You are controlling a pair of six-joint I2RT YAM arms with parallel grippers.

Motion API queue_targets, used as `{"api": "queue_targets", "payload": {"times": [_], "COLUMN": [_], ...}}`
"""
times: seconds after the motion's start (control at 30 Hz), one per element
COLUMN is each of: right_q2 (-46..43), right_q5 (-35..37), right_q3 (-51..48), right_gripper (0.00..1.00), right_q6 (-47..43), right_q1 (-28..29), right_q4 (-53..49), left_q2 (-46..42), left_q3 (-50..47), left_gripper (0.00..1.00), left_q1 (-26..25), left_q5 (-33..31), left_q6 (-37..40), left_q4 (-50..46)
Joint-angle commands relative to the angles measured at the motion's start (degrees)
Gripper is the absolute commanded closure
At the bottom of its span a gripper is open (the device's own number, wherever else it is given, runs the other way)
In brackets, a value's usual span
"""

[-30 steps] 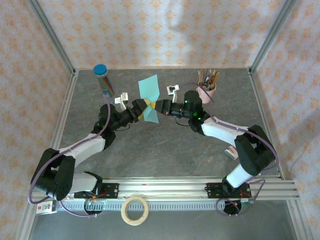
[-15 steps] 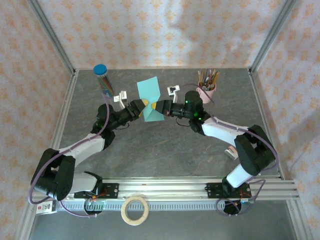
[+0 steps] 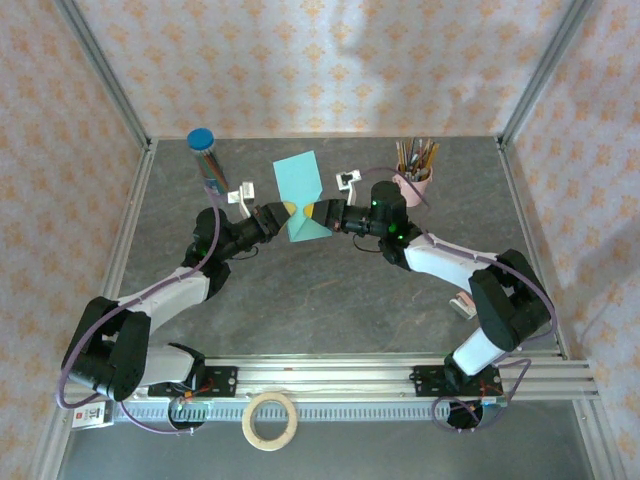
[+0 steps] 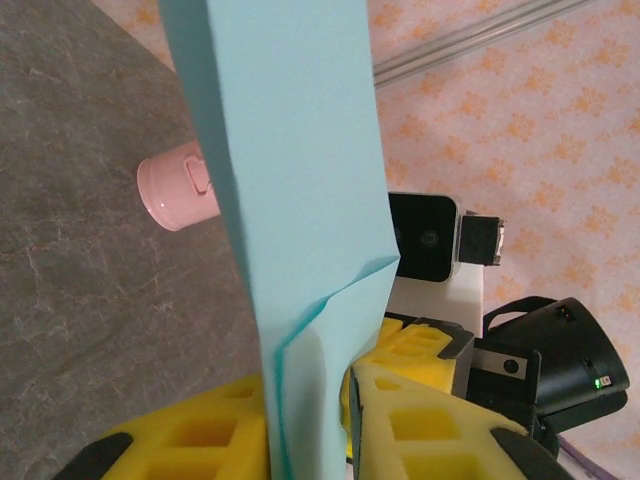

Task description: Fold a paper plane with a square sheet of paper (pick it up from the middle)

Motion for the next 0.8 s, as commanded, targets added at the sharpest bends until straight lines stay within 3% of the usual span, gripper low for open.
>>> {"api": "queue_targets", "payload": {"times": [0.0, 0.13, 0.4, 0.53, 0.77], "right_q2": [-1.53, -1.82, -4.75, -6.18, -7.70], "right_q5": [-0.74, 0.33, 9.77, 19.04, 32.18], "right_q3": [-0.70, -0.92, -1.32, -1.25, -0.11], "right_gripper": [0.90, 0.82, 0.52, 0.45, 0.38], "right_q6": [0.09, -0.39, -4.56, -7.47, -9.94], "right_q1": [-0.60, -1.21, -3.42, -4.59, -5.90], "right_q4": [0.47, -0.97, -10.35, -17.86, -26.11], "left_q2": [-0.50, -0.39, -0.26, -0.03, 2.05], "left_q3": [1.56, 2.67, 7.78, 14.13, 27.57], "left_gripper": [0.81, 0.88, 0.92, 0.93, 0.93], "left_q1": [0.40, 0.40, 0.59, 0.51, -0.59], "left_q5": [1.52, 1.10, -4.26, -13.53, -36.16], "left_q6": [2.14, 4.26, 14.44, 24.67, 37.27], "left_q4": [-0.64, -3.55, -20.50, -38.78, -65.85]}}
